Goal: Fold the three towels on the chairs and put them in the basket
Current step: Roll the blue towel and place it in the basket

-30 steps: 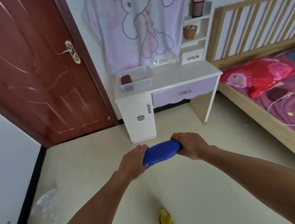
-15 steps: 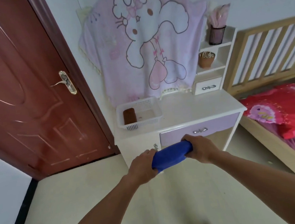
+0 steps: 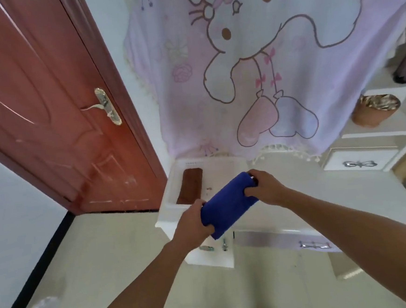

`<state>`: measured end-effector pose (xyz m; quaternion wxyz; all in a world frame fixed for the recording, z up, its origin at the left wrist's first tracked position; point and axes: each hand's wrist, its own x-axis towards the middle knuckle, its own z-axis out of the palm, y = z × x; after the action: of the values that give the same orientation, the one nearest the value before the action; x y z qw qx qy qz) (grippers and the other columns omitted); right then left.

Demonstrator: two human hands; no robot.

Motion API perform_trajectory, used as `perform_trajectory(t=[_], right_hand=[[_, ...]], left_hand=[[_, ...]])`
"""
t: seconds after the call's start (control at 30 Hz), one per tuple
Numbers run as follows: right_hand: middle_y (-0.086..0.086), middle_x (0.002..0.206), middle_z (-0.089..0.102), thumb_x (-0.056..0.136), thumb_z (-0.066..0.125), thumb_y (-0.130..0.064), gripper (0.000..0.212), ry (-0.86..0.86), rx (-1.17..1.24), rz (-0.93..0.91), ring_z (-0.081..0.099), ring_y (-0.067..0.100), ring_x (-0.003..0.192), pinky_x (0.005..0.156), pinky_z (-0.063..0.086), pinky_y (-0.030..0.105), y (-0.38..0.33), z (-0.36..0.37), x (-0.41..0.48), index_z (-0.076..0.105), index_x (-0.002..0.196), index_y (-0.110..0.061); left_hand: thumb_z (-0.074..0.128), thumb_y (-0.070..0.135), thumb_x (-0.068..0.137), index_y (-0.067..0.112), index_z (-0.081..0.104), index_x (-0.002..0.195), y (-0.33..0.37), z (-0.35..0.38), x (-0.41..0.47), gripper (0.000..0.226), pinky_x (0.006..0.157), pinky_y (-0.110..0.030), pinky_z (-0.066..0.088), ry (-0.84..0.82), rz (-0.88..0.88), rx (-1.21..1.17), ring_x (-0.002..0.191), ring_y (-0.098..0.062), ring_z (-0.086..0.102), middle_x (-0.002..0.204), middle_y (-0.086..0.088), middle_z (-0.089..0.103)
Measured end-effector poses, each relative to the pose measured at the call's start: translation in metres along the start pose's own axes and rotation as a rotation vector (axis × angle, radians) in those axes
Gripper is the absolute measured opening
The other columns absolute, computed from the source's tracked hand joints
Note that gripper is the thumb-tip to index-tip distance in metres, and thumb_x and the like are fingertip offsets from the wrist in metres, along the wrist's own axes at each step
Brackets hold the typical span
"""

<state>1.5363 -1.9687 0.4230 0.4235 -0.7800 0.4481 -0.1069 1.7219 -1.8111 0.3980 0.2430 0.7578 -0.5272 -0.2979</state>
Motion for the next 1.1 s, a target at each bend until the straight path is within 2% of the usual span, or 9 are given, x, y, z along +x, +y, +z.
perform_trajectory(t=[0.1,0.2,0.33,0.47,0.7,0.83,0.93,1.0,1.1], right_hand=[[0.005,0.099,0.064,0.084,0.06,-0.013,0.032,-0.015,0.053,-0.011,0.061,0.021,0.088,0.072,0.047,0.026,-0.007,-0.007,0.047,0.056,0.116,-0.014],[0.008,0.1,0.064,0.085,0.057,-0.01,0.033,-0.024,0.132,0.014,0.062,0.024,0.088,0.072,0.054,0.033,-0.01,-0.005,0.097,0.056,0.118,-0.011],[0.01,0.103,0.063,0.083,0.059,-0.01,0.035,-0.022,0.155,0.08,0.063,0.03,0.094,0.08,0.057,0.046,-0.004,0.01,0.15,0.057,0.118,-0.011],[0.01,0.11,0.065,0.081,0.06,-0.012,0.038,-0.071,0.063,0.114,0.062,0.03,0.098,0.084,0.055,0.048,0.009,0.034,0.202,0.059,0.119,-0.011],[0.009,0.118,0.065,0.084,0.062,-0.015,0.037,-0.177,-0.125,0.138,0.061,0.028,0.103,0.088,0.052,0.039,0.035,0.074,0.265,0.061,0.122,-0.013],[0.008,0.112,0.068,0.083,0.067,-0.019,0.032,-0.224,-0.205,0.148,0.062,0.028,0.102,0.087,0.051,0.038,0.046,0.092,0.281,0.066,0.114,-0.014],[0.008,0.107,0.068,0.085,0.067,-0.022,0.027,-0.191,-0.255,0.157,0.062,0.028,0.099,0.079,0.048,0.032,0.054,0.106,0.286,0.067,0.11,-0.014],[0.008,0.109,0.068,0.087,0.063,-0.025,0.027,-0.188,-0.334,0.123,0.062,0.029,0.101,0.077,0.045,0.03,0.058,0.112,0.286,0.065,0.112,-0.015],[0.008,0.115,0.066,0.092,0.057,-0.037,0.035,-0.212,-0.507,0.016,0.061,0.029,0.103,0.083,0.048,0.034,0.058,0.106,0.283,0.058,0.12,-0.018]], left_hand=[[0.072,0.016,0.075,0.02,0.047,0.119,0.007,-0.002,0.026,0.05,0.067,-0.011,0.048,0.054,-0.063,-0.079,0.079,-0.004,0.06,0.092,0.012,0.06],[0.072,0.011,0.074,0.021,0.043,0.112,0.009,0.0,0.056,0.049,0.06,-0.007,0.046,0.116,-0.11,-0.144,0.074,-0.002,0.056,0.087,0.016,0.055],[0.069,0.018,0.076,0.019,0.039,0.109,-0.001,0.011,0.09,0.044,0.068,-0.028,0.053,0.135,-0.197,-0.108,0.075,-0.014,0.06,0.084,0.01,0.055],[0.064,0.026,0.077,0.021,0.034,0.107,-0.023,0.019,0.129,0.042,0.061,-0.026,0.048,0.093,-0.296,0.0,0.076,-0.019,0.06,0.093,0.001,0.06],[0.063,0.036,0.082,0.022,0.035,0.121,-0.057,0.025,0.177,0.05,0.085,-0.034,0.052,-0.09,-0.417,0.176,0.092,-0.019,0.058,0.099,0.003,0.054],[0.061,0.032,0.086,0.022,0.04,0.126,-0.067,0.036,0.181,0.046,0.091,-0.034,0.047,-0.098,-0.356,0.34,0.104,-0.021,0.054,0.114,0.0,0.056],[0.055,0.025,0.09,0.025,0.053,0.12,-0.071,0.042,0.179,0.03,0.087,-0.031,0.044,-0.051,-0.144,0.468,0.099,-0.019,0.051,0.113,0.0,0.054],[0.046,0.03,0.095,0.025,0.06,0.114,-0.074,0.045,0.176,0.024,0.088,-0.034,0.04,-0.122,-0.02,0.543,0.102,-0.02,0.047,0.116,0.0,0.05],[0.035,0.038,0.1,0.026,0.061,0.116,-0.081,0.041,0.174,0.032,0.094,-0.037,0.035,-0.265,-0.052,0.595,0.108,-0.021,0.041,0.121,0.0,0.044]])
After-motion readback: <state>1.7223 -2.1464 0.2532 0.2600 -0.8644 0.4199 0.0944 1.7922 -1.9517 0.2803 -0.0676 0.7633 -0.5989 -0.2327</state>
